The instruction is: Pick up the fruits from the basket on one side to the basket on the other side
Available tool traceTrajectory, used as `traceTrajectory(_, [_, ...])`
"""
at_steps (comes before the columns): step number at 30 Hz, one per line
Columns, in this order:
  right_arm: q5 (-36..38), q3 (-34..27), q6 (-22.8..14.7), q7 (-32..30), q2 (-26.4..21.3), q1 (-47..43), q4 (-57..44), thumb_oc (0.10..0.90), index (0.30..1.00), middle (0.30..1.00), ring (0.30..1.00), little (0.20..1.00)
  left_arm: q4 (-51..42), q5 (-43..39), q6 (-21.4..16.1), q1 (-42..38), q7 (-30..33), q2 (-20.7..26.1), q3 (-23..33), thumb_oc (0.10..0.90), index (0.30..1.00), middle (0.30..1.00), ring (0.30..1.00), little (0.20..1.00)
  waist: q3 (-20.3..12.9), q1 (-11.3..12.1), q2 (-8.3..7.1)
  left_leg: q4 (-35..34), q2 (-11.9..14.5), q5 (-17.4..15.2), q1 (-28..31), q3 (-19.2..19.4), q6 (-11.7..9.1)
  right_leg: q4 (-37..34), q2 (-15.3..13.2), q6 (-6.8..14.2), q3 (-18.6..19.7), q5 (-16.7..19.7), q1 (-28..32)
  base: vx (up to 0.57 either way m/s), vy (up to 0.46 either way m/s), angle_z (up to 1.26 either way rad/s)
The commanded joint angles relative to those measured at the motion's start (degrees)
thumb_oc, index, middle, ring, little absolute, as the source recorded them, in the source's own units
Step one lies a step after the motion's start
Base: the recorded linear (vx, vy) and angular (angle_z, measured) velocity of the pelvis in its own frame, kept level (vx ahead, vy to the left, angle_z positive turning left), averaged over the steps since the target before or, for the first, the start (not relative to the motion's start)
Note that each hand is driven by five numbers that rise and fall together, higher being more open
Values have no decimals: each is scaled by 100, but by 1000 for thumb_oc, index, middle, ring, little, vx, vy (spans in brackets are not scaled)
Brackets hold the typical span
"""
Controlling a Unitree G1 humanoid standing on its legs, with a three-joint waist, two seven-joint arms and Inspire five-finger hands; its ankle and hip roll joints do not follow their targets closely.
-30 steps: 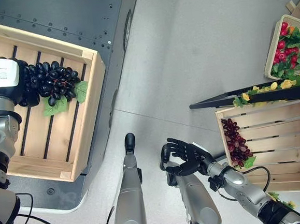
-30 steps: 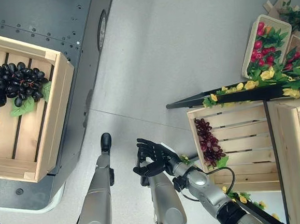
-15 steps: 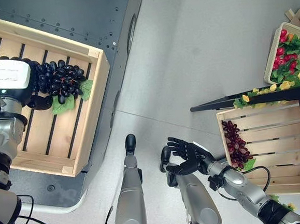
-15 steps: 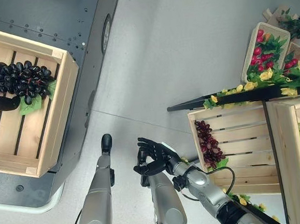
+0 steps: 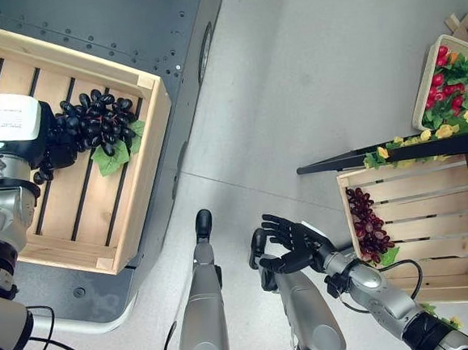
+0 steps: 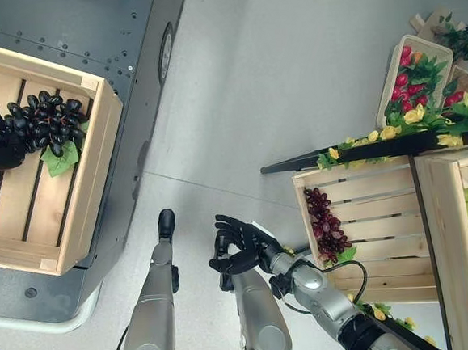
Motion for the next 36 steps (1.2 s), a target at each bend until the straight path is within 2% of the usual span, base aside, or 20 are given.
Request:
traceTrajectory(1, [-69, -173, -318, -31, -217, 176, -475, 800, 900, 900, 900, 900, 71, 74, 65, -150, 222, -114, 387, 400, 300, 300, 300, 300, 2, -25, 54, 188, -334, -845, 344, 370, 177, -332, 312, 96, -46, 543, 31, 0, 0, 0])
traceTrajectory(14, [-121, -155, -290, -113, -200, 180, -521, 800, 900, 900, 900, 900, 10, 71, 129, -176, 315, -45, 387, 400, 300, 300, 300, 300, 2, 19, 60, 194, -332, -853, 363, 354, 177, -307, 299, 91, -89, 516, 70, 0, 0, 0])
traceTrajectory(15, [-109, -153, -291, -110, -201, 185, -516, 800, 900, 900, 900, 900, 17, 64, 123, -181, 337, -40, 388, 417, 326, 326, 326, 326, 2, 22, 60, 189, -330, -854, 362, 350, 176, -302, 297, 90, -95, 510, 69, 0, 0, 0])
traceTrajectory(16, [-108, -155, -293, -100, -196, 191, -516, 800, 900, 900, 900, 900, 6, 57, 133, -181, 348, -31, 397, 533, 500, 500, 500, 500, 2, 24, 61, 184, -327, -853, 364, 349, 175, -297, 297, 89, -101, 507, 66, 0, 0, 0])
traceTrajectory(17, [-119, -160, -290, -86, -194, 194, -517, 800, 900, 900, 900, 900, -8, 61, 158, -170, 371, -34, 419, 717, 775, 775, 775, 775, 2, 29, 56, 181, -324, -858, 369, 352, 178, -298, 294, 87, -110, 501, 69, 0, 0, 0])
traceTrajectory(18, [-128, -151, -289, -94, -186, 206, -527, 800, 900, 900, 900, 900, -27, 77, 217, -166, 419, -37, 433, 800, 900, 900, 900, 900, 2, 34, 54, 207, -330, -871, 356, 347, 178, -293, 289, 84, -114, 495, 68, 0, 0, 0])
traceTrajectory(21, [-105, -132, -285, -69, -153, 208, -514, 800, 900, 900, 900, 900, -49, 84, 384, -151, 586, -56, 497, 800, 900, 900, 900, 900, 2, 47, 44, 197, -327, -877, 364, 331, 185, -289, 291, 79, -125, 487, 75, 0, 0, 0])
traceTrajectory(26, [-99, -75, -324, -134, -112, 251, -557, 800, 900, 900, 900, 900, -115, -59, 396, -104, 1227, 12, 751, 800, 900, 900, 900, 900, 2, 93, 17, 242, -331, -908, 346, 306, 194, -281, 280, 76, -158, 476, 81, 21, -32, 1])
traceTrajectory(32, [-138, -143, -335, -185, 6, 384, -596, 800, 900, 900, 900, 900, -703, 161, 524, 515, 1937, 43, 1448, 800, 900, 900, 900, 900, 2, 235, 13, 251, -346, -919, 321, 228, 195, -284, 275, 60, -248, 458, 115, 29, -48, 4])
traceTrajectory(36, [-104, -198, -328, -141, 32, 424, -586, 800, 900, 900, 900, 900, -1047, 226, 625, 953, 2096, 33, 1836, 800, 900, 900, 900, 900, 2, 309, 17, 268, -362, -929, 320, 152, 198, -268, 269, 43, -300, 443, 132, 24, -27, 7])
